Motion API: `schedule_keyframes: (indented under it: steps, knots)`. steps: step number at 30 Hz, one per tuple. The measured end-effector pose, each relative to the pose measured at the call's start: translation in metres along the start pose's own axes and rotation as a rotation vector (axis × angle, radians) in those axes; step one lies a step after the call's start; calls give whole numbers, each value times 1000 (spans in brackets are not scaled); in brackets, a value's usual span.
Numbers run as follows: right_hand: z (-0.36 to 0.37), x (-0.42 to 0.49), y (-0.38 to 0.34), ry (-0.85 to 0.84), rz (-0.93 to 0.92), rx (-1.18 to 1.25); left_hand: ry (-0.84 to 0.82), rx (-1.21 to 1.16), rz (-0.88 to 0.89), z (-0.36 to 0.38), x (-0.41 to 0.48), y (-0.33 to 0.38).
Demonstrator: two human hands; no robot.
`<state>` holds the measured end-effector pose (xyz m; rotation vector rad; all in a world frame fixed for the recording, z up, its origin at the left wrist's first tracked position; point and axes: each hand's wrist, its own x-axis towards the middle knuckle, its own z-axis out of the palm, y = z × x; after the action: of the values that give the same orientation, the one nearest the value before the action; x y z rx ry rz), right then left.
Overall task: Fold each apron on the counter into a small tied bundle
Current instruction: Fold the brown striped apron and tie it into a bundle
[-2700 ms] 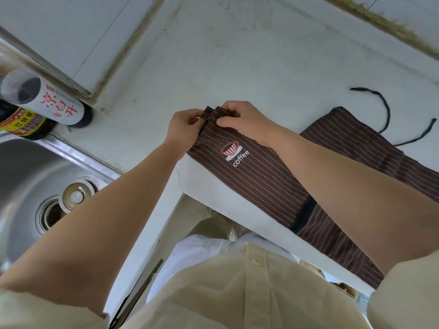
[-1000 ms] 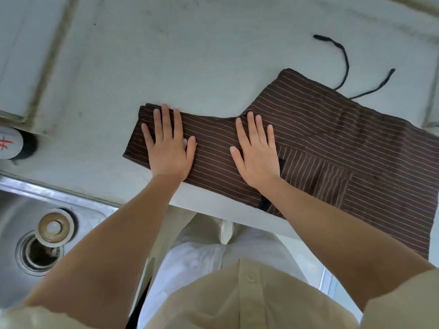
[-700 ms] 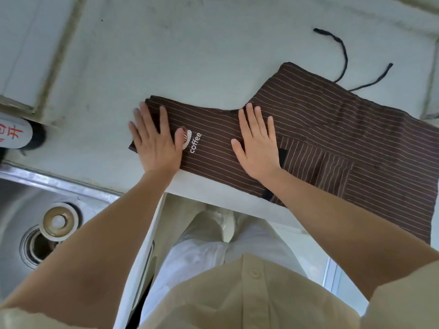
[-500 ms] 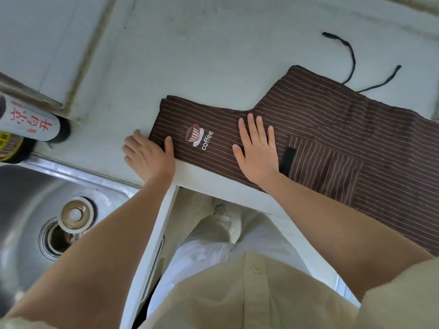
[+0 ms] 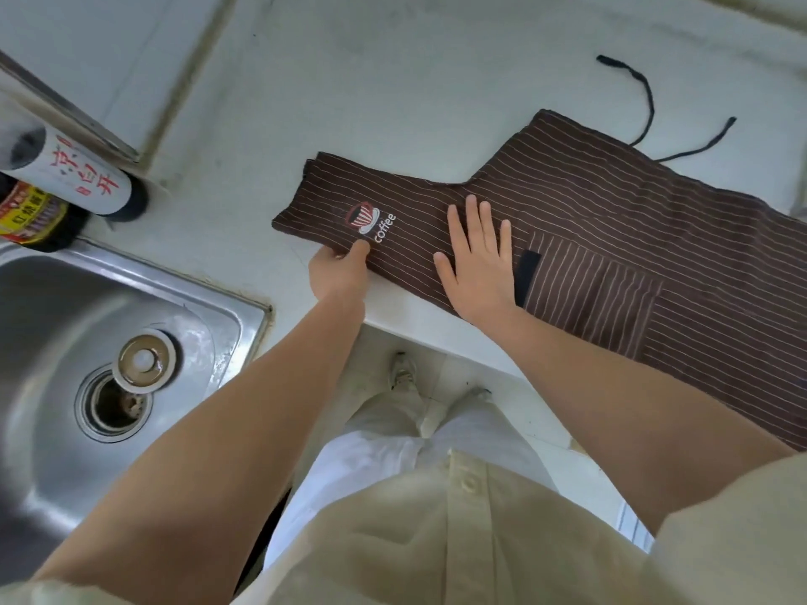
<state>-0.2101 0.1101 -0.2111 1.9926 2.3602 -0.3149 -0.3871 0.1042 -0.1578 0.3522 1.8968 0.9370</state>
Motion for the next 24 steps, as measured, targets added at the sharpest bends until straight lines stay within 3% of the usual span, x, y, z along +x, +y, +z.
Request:
schedule_keyframes:
  steps: [3, 5, 9, 12, 15, 18, 24]
  knots:
    - [1, -12, 0, -55, 91, 85, -105, -100, 191, 10, -21, 7]
    - [-6, -9, 5, -135, 72, 296, -232, -100, 276, 24, -37, 13]
    - [-50, -11, 33, -226, 208, 1140, -427, 334, 503, 71, -80, 12]
    - [-79, -32, 71, -90, 550, 1751, -546, 606, 779, 110, -111, -11]
    - [-85, -59, 121, -49, 715, 2032, -661, 794, 1108, 139, -133, -32]
    - [-80, -91, 165, -110, 731, 2067, -778, 982, 1384, 163, -140, -53]
    - [-59, -133, 207, -68, 871, 1538, -1051, 1175, 1388, 192, -147, -86]
